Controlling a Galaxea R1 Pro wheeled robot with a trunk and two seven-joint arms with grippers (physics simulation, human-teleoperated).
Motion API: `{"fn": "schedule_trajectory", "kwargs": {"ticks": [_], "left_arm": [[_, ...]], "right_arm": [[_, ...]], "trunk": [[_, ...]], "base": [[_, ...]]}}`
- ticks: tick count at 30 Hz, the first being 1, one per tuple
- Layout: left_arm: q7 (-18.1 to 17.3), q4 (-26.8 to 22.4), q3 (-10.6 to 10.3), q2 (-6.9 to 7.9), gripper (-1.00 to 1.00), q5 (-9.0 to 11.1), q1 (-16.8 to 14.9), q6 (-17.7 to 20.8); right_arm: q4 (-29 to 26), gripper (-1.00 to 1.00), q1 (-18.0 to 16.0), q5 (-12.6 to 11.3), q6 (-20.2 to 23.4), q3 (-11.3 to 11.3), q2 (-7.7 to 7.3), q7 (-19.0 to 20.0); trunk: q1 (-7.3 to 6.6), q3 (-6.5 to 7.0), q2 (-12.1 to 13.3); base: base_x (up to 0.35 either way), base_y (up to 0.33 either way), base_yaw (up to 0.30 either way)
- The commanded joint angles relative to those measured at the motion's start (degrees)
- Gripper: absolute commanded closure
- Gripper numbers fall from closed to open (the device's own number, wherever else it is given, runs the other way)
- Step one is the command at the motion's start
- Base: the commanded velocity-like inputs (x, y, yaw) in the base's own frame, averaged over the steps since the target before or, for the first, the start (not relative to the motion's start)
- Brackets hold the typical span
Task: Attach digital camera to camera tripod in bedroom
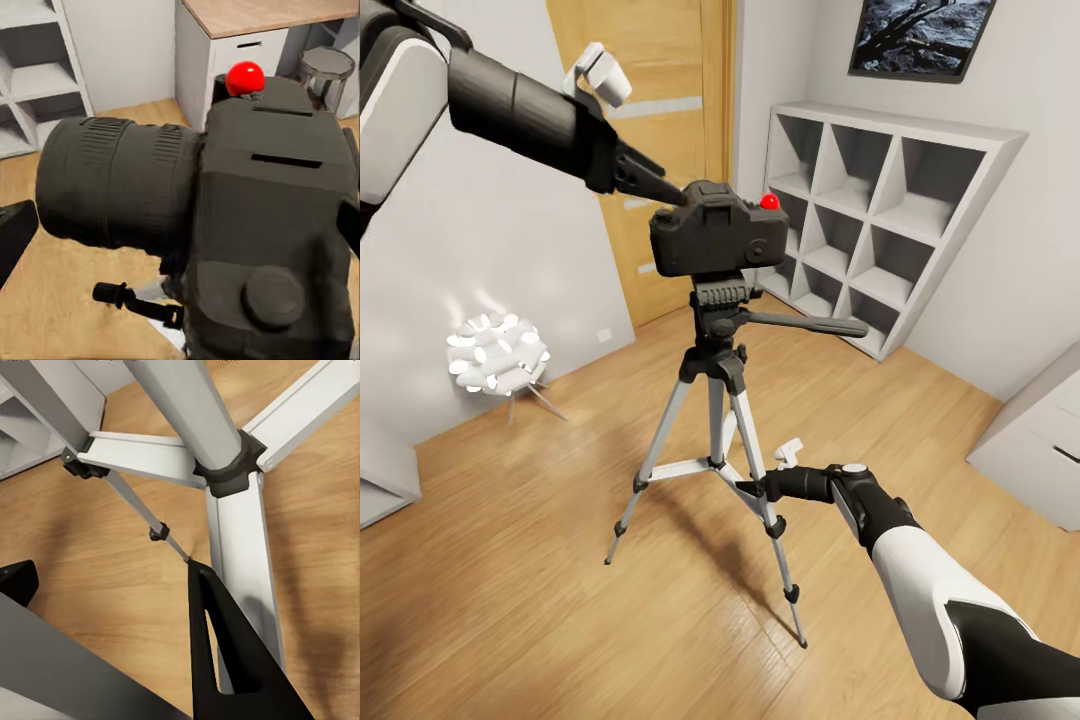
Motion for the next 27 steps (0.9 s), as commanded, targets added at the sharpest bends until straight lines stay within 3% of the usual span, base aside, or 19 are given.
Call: {"fn": "schedule_trajectory", "kwargs": {"ticks": [1, 4, 6, 12, 15, 22, 27], "left_arm": [[0.5, 0.7, -0.2, 0.65, -1.00, -4.1, -0.1, -1.1], [0.6, 2.2, -0.2, 3.70, -1.00, -2.4, -0.1, -1.0], [0.6, 2.7, -0.2, 4.94, -1.00, -1.0, -0.1, -1.0], [0.9, 4.2, -0.2, 9.81, -1.00, 5.8, 0.0, -1.0], [1.9, 4.3, -0.2, 11.80, -1.00, 7.5, 0.3, -1.0], [3.2, 4.5, -0.2, 14.54, -1.00, 8.7, 0.8, -1.1], [3.5, 6.7, -0.3, 15.24, -1.00, 8.9, 1.7, -1.1]], "right_arm": [[0.7, 1.00, 0.7, 2.8, 0.5, 0.0, 0.02, -3.9], [0.7, 1.00, 0.7, 2.8, 0.5, 0.0, 0.03, -3.9], [0.7, 1.00, 0.7, 2.8, 0.5, 0.0, 0.04, -3.9], [0.7, 1.00, 0.7, 2.8, 0.5, 0.0, 0.03, -3.9], [0.7, 1.00, 0.7, 2.8, 0.5, 0.0, 0.04, -3.9], [0.7, 1.00, 0.7, 2.8, 0.5, 0.0, 0.05, -3.9], [0.7, 1.00, 0.7, 2.8, 0.5, 0.0, 0.05, -3.9]], "trunk": [[0.08, -0.13, 0.0], [0.08, -0.13, 0.0], [0.08, -0.13, 0.0], [0.08, -0.13, 0.0], [0.08, -0.13, 0.0], [0.08, -0.13, 0.0], [0.08, -0.13, 0.0]], "base": [[0.000, 0.000, 0.000], [0.000, 0.000, 0.000], [0.000, 0.000, 0.000], [0.000, 0.000, 0.000], [0.000, 0.000, 0.000], [0.000, 0.000, 0.000], [0.000, 0.000, 0.000]]}}
